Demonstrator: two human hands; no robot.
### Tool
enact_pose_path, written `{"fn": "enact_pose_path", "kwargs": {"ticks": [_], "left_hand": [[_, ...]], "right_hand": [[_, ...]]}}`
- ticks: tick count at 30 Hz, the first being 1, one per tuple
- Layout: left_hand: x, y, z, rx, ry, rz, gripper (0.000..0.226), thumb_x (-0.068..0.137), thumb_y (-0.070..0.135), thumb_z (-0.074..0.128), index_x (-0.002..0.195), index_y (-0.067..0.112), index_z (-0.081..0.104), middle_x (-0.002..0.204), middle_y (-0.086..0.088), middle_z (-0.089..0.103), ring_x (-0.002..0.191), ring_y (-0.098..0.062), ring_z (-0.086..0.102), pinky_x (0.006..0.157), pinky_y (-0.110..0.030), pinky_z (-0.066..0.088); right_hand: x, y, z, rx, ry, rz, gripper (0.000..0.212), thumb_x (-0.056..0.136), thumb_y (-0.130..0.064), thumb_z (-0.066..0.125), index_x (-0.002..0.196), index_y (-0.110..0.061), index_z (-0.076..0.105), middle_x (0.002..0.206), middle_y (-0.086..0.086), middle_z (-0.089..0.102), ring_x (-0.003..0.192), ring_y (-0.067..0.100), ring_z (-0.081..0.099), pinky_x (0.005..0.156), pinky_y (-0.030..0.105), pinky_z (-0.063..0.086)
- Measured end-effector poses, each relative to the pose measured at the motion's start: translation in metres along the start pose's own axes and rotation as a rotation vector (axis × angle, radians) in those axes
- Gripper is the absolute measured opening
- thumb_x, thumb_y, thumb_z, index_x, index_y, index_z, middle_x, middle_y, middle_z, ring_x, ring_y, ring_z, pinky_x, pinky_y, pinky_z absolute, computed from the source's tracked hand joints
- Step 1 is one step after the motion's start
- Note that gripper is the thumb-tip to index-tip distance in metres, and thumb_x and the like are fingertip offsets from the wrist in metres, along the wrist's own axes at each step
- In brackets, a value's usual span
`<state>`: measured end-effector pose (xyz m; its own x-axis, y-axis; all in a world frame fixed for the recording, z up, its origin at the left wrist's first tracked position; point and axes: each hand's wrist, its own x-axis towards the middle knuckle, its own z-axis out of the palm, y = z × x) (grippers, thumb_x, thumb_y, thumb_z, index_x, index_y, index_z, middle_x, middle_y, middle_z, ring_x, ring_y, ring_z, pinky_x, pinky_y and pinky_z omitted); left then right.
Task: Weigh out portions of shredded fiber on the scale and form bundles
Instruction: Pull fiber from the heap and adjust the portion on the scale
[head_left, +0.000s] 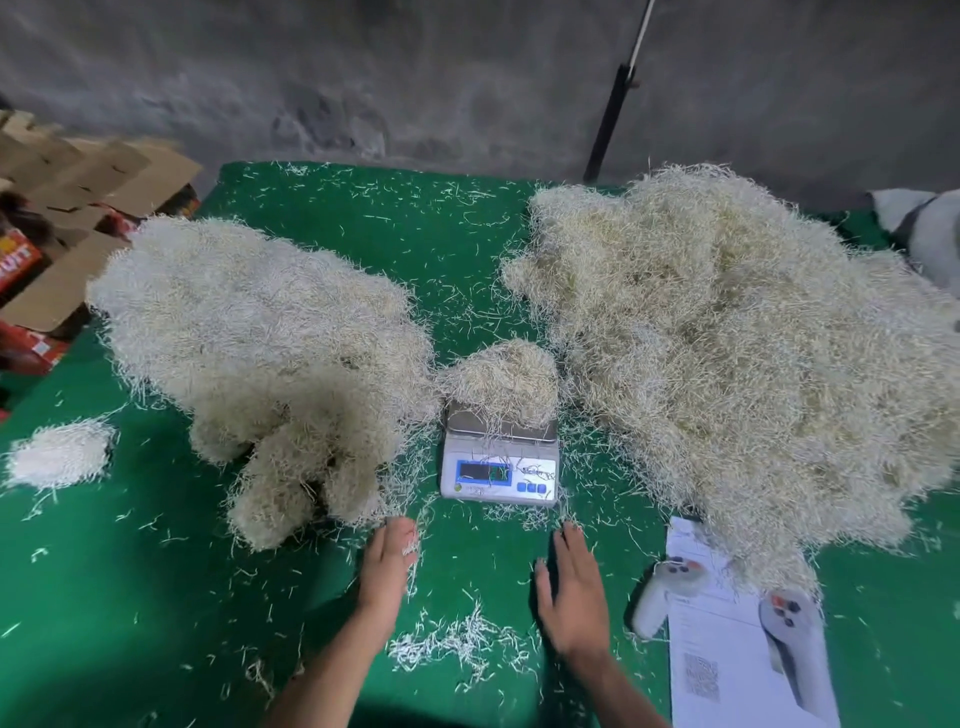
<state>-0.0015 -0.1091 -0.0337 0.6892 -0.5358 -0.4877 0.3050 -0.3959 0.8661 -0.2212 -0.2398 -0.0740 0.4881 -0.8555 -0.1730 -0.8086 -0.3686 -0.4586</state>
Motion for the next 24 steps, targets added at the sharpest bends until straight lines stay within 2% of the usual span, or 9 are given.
{"fn": "enact_pose_path", "kwargs": {"ticks": [2,5,10,14,17,20,23,24], "left_hand": [[-0.009,-0.008,0.0,0.012,-0.007,0.006,0.024,0.108,0.038,0.04,0.117,0.031,0.061,0.129,0.008,0.063,0.122,-0.023,0.059,0.104,-0.032,0.042],[-0.013,-0.016,-0.002,0.01,-0.019,0.004,0.028,0.107,0.039,0.041,0.123,0.03,0.062,0.133,0.011,0.062,0.123,-0.023,0.059,0.104,-0.033,0.042],[-0.017,-0.015,-0.005,-0.003,-0.032,-0.021,0.027,0.104,0.043,0.045,0.123,0.033,0.062,0.127,0.018,0.064,0.119,-0.02,0.061,0.103,-0.031,0.042],[-0.017,-0.018,-0.005,0.022,-0.004,-0.017,0.021,0.103,0.031,0.053,0.122,0.03,0.063,0.127,0.014,0.064,0.117,-0.019,0.062,0.099,-0.031,0.047],[-0.016,-0.015,-0.002,0.126,-0.01,0.032,0.024,0.099,0.015,0.061,0.115,0.033,0.061,0.123,0.01,0.065,0.116,-0.014,0.062,0.1,-0.029,0.049],[-0.016,-0.009,0.0,0.403,-0.024,0.152,0.042,0.092,0.001,0.065,0.121,0.031,0.058,0.129,0.01,0.059,0.119,-0.009,0.058,0.098,-0.023,0.049],[-0.006,-0.006,-0.004,0.88,0.075,0.432,0.053,0.088,0.01,0.072,0.136,0.026,0.056,0.144,0.01,0.049,0.133,-0.009,0.043,0.115,-0.036,0.038],[-0.002,-0.005,-0.006,0.972,0.076,0.435,0.058,0.088,0.014,0.073,0.141,0.026,0.053,0.151,0.008,0.044,0.139,-0.012,0.038,0.118,-0.038,0.033]], "right_hand": [[-0.006,-0.007,0.003,0.009,0.007,0.041,0.063,0.107,-0.051,0.031,0.163,-0.022,0.023,0.171,-0.006,0.009,0.157,0.012,0.006,0.128,0.038,0.008],[-0.007,-0.016,0.006,0.011,0.006,0.09,0.066,0.107,-0.053,0.032,0.163,-0.02,0.023,0.171,-0.003,0.009,0.158,0.015,0.004,0.127,0.036,0.004],[-0.011,-0.017,0.007,-0.019,-0.005,0.072,0.068,0.106,-0.054,0.031,0.163,-0.017,0.021,0.171,0.0,0.009,0.158,0.017,0.003,0.127,0.035,0.002],[-0.013,-0.019,0.004,0.006,0.02,0.094,0.064,0.105,-0.049,0.042,0.16,-0.016,0.032,0.169,0.001,0.02,0.157,0.019,0.015,0.126,0.033,0.008],[-0.01,-0.025,0.002,0.01,0.06,0.103,0.058,0.103,-0.046,0.053,0.152,-0.015,0.046,0.162,0.0,0.036,0.149,0.018,0.032,0.125,0.033,0.02],[0.0,-0.026,-0.006,-0.086,0.025,0.046,0.051,0.1,-0.047,0.056,0.144,-0.022,0.053,0.146,-0.008,0.045,0.131,0.009,0.041,0.119,0.028,0.032],[0.015,-0.03,-0.012,-0.087,0.036,0.016,0.042,0.099,-0.046,0.059,0.135,-0.023,0.058,0.132,-0.009,0.05,0.118,0.007,0.045,0.111,0.025,0.037],[0.02,-0.034,-0.014,-0.051,0.086,0.012,0.039,0.1,-0.044,0.059,0.132,-0.021,0.06,0.128,-0.006,0.052,0.114,0.008,0.046,0.107,0.025,0.039]]}}
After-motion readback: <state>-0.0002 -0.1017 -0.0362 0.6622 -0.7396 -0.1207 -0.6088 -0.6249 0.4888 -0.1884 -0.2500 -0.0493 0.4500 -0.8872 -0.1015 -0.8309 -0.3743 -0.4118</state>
